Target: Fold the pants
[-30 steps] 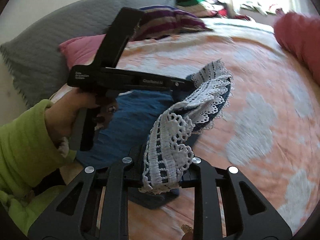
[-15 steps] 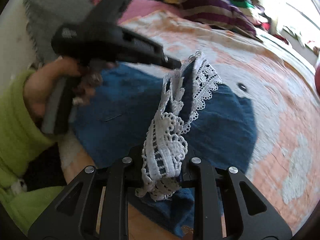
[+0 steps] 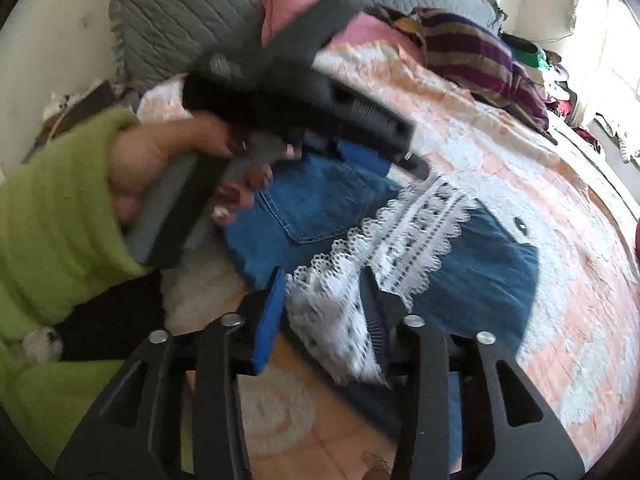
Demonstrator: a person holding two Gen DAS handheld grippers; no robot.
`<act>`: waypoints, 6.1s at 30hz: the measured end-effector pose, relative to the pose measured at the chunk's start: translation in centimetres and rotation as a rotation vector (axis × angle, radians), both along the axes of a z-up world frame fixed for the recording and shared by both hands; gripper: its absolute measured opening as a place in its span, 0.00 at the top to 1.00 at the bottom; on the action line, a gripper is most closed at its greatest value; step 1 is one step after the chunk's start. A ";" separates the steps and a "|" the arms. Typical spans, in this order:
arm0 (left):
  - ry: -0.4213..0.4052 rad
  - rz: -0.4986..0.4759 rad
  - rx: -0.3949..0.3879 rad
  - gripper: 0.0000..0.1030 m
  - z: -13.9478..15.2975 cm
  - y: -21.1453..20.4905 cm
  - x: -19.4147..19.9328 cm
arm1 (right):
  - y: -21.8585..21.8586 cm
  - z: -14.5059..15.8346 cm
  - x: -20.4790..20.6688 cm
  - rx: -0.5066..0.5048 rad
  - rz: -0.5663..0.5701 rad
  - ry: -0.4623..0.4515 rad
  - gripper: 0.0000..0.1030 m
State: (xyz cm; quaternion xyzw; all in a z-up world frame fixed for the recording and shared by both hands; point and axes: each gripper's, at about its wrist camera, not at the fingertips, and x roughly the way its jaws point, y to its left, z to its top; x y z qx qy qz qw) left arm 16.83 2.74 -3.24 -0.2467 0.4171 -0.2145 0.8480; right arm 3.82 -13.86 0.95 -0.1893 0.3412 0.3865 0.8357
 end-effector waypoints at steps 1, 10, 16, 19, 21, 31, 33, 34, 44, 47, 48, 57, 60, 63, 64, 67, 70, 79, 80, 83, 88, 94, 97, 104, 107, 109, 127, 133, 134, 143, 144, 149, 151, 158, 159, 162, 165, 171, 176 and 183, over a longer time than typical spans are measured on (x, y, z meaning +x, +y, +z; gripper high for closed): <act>0.011 -0.002 -0.011 0.52 -0.4 -0.1 0.0 | -0.6 0.1 -0.4 -0.003 -0.007 -0.004 0.63; 0.116 -0.011 -0.025 0.54 -2.6 -1.7 2.8 | -1.2 -2.4 -0.2 -0.036 0.012 0.019 0.63; 0.115 -0.009 -0.015 0.86 -2.3 -3.1 3.9 | 0.0 -3.1 0.7 -0.051 0.026 0.065 0.90; 0.059 0.006 0.004 0.86 -0.9 -2.7 3.4 | 0.2 -2.0 1.1 0.027 0.024 0.089 0.90; 0.046 0.017 0.024 0.86 -0.6 -2.4 3.4 | 1.2 -2.5 1.3 0.014 0.032 0.097 0.90; 0.072 0.048 -0.024 0.63 -2.1 -0.5 2.7 | 0.3 -2.2 0.9 0.061 0.054 0.130 0.76; 0.046 0.058 -0.006 0.53 -1.1 0.1 1.4 | -1.1 -1.2 0.9 0.086 0.028 0.113 0.69; 0.038 0.060 0.004 0.53 -0.8 0.3 0.9 | -1.8 -0.8 1.0 0.097 0.010 0.109 0.69; 0.043 0.045 0.014 0.53 1.1 0.8 -7.4 | -8.2 -1.4 3.2 0.087 -0.207 0.100 0.68; 0.074 0.045 0.007 0.53 0.5 0.2 -9.2 | -9.0 -1.7 3.3 0.102 -0.215 0.112 0.68; 0.097 0.041 -0.014 0.53 0.0 -0.2 -9.7 | -9.1 -1.9 3.3 0.104 -0.213 0.113 0.68; 0.129 0.072 0.118 0.58 -1.6 -3.6 -10.4 | -8.8 -2.6 2.9 0.121 -0.175 0.136 0.67; 0.138 0.064 0.104 0.78 -1.9 -3.8 -10.8 | -8.7 -3.1 3.1 0.106 -0.188 0.143 0.66; 0.124 0.036 0.141 0.79 -1.0 -4.0 -12.1 | -9.0 -2.5 2.8 0.130 -0.177 0.124 0.66; 0.120 0.033 0.159 0.79 -0.9 -4.1 -12.4 | -8.9 -2.4 2.7 0.129 -0.171 0.116 0.66; 0.091 0.037 0.256 0.73 -0.9 -4.6 -12.9 | -8.3 -2.4 2.8 0.122 -0.159 0.114 0.66; 0.086 0.042 0.259 0.68 -1.1 -4.4 -12.7 | -7.4 -3.6 3.1 0.073 -0.158 0.132 0.66; 0.059 0.034 0.291 0.57 -0.6 -4.8 -12.6 | -8.6 -5.1 3.7 0.048 -0.206 0.210 0.66; 0.055 0.036 0.297 0.55 -0.4 -4.8 -12.6 | -8.7 -5.0 3.6 0.050 -0.208 0.210 0.66; 0.039 0.044 0.318 0.48 0.2 -4.7 -12.8 | -8.8 -4.4 3.5 0.059 -0.209 0.208 0.62; 0.006 0.059 0.346 0.42 1.3 -4.4 -13.2 | -9.5 -3.5 3.4 0.086 -0.226 0.200 0.55; -0.007 0.068 0.371 0.31 2.0 -4.6 -13.5 | -10.1 -2.9 3.2 0.100 -0.249 0.184 0.41; -0.015 0.079 0.387 0.19 2.2 -4.6 -13.7 | -10.4 -2.5 3.2 0.109 -0.266 0.172 0.34; -0.045 0.095 0.424 0.06 3.4 -4.5 -14.3 | -11.2 -1.4 3.3 0.139 -0.302 0.148 0.20; -0.055 0.110 0.454 0.05 3.9 -4.5 -14.6 | -11.4 -0.8 3.4 0.143 -0.316 0.130 0.17; -0.058 0.125 0.467 0.04 4.2 -4.2 -14.8 | -11.3 -0.4 3.4 0.152 -0.317 0.123 0.15; -0.028 0.331 0.445 0.04 5.3 3.3 -17.0 | -4.9 4.3 3.9 0.138 -0.181 0.025 0.11; -0.008 0.360 0.413 0.04 4.6 5.3 -17.3 | -1.6 5.3 4.9 0.130 -0.114 0.023 0.10; -0.005 0.363 0.409 0.04 4.5 5.6 -17.3 | -0.9 5.5 5.3 0.129 -0.102 0.028 0.10; 0.079 0.387 0.334 0.04 1.7 8.4 -16.6 | 5.2 4.8 8.8 0.069 -0.002 0.075 0.10; 0.082 0.388 0.322 0.04 1.4 8.7 -16.5 | 5.9 4.6 9.0 0.062 0.012 0.082 0.10; 0.076 0.369 0.242 0.05 0.6 9.2 -16.3 | 9.7 3.6 10.6 0.022 0.090 0.133 0.10; 0.070 0.359 0.210 0.05 0.4 9.0 -16.2 | 11.4 3.3 11.1 0.006 0.132 0.147 0.10; 0.089 0.322 0.101 0.44 -1.1 8.4 -15.5 | 16.0 2.2 12.3 -0.067 0.245 0.173 0.10; 0.095 0.316 0.092 0.45 -1.4 8.3 -15.4 | 16.7 1.9 12.4 -0.081 0.267 0.174 0.10; 0.097 0.306 0.073 0.51 -1.9 8.4 -15.3 | 18.4 1.2 12.8 -0.111 0.317 0.183 0.10; 0.097 0.303 0.064 0.51 -2.1 8.4 -15.3 | 19.9 0.0 13.7 -0.137 0.356 0.226 0.10; 0.094 0.300 0.053 0.51 -2.3 8.5 -15.4 | 22.1 -2.6 15.0 -0.155 0.404 0.345 0.18; 0.090 0.295 0.036 0.49 -2.4 8.7 -15.4 | 22.6 -4.1 15.3 -0.115 0.457 0.428 0.42; 0.049 0.251 0.039 0.21 -1.4 8.0 -15.3 | 17.8 -0.8 16.1 0.085 0.438 0.448 0.74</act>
